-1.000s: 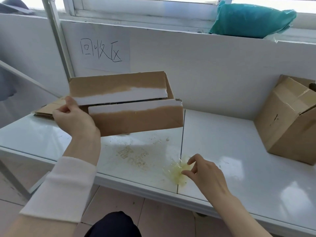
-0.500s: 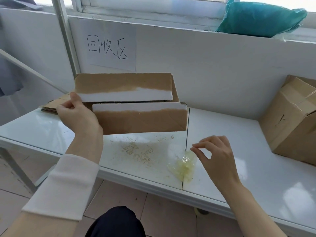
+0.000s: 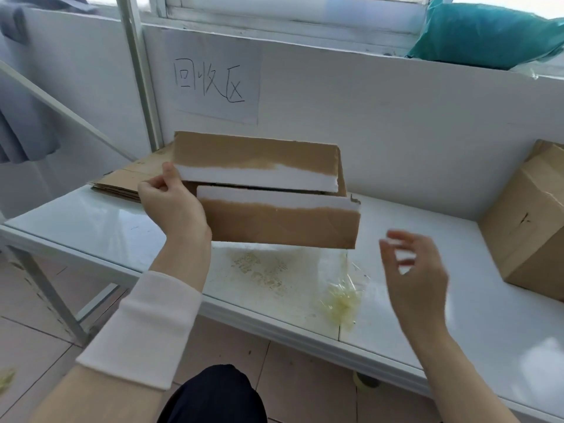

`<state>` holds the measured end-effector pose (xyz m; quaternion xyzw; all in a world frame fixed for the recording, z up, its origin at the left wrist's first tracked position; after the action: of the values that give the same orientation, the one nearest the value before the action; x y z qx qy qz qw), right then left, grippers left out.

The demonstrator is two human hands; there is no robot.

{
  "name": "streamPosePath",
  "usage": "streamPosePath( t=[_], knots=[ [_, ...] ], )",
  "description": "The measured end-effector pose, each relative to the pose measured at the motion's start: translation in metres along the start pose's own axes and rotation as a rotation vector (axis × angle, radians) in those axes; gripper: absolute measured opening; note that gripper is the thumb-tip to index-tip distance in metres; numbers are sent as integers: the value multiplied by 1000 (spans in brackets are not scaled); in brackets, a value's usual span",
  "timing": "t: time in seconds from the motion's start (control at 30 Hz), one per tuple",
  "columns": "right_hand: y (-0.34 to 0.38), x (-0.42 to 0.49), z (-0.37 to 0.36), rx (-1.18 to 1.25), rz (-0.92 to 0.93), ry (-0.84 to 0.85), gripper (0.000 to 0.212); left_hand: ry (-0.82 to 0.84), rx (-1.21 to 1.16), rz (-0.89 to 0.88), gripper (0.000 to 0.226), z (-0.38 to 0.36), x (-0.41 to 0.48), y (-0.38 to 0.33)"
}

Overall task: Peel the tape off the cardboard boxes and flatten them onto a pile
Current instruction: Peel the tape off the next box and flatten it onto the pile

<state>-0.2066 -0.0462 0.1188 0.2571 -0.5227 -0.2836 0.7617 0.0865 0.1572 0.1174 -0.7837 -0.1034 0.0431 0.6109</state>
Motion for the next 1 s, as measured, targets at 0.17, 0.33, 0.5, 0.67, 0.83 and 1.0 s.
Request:
streamPosePath(
  t=[0.17, 0.33, 0.5, 0.67, 0.83, 1.0],
  knots=[
    [98, 46, -40, -211, 358, 331, 78, 91, 81, -121, 22, -1, -5, -22],
    [99, 61, -86, -215, 290, 594, 91, 194, 167, -266, 21, -1, -2, -55],
    [97, 53, -89, -67, 318, 496, 77, 350, 205, -428, 17, -9, -1, -84],
    [106, 62, -85, 31, 300, 366, 47, 704, 221, -430, 52, -40, -8, -86],
    [120, 84, -77, 165, 202, 269, 28, 693, 393, -578, 95, -57, 2, -101],
    [150, 103, -83, 200, 238, 276, 20, 529, 737, -749, 114, -69, 10, -125]
  ],
)
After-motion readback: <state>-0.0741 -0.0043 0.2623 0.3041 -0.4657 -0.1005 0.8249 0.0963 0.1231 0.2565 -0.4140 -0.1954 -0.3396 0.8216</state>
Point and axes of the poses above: each hand's wrist, its own x-axis towards the middle knuckle, its own z-axis out of the back of the hand, y = z × x, the point moved 8 cm from there along x, towards the middle knuckle, and after that the axes turned 10 degrees about x, right-handed, at the moved point
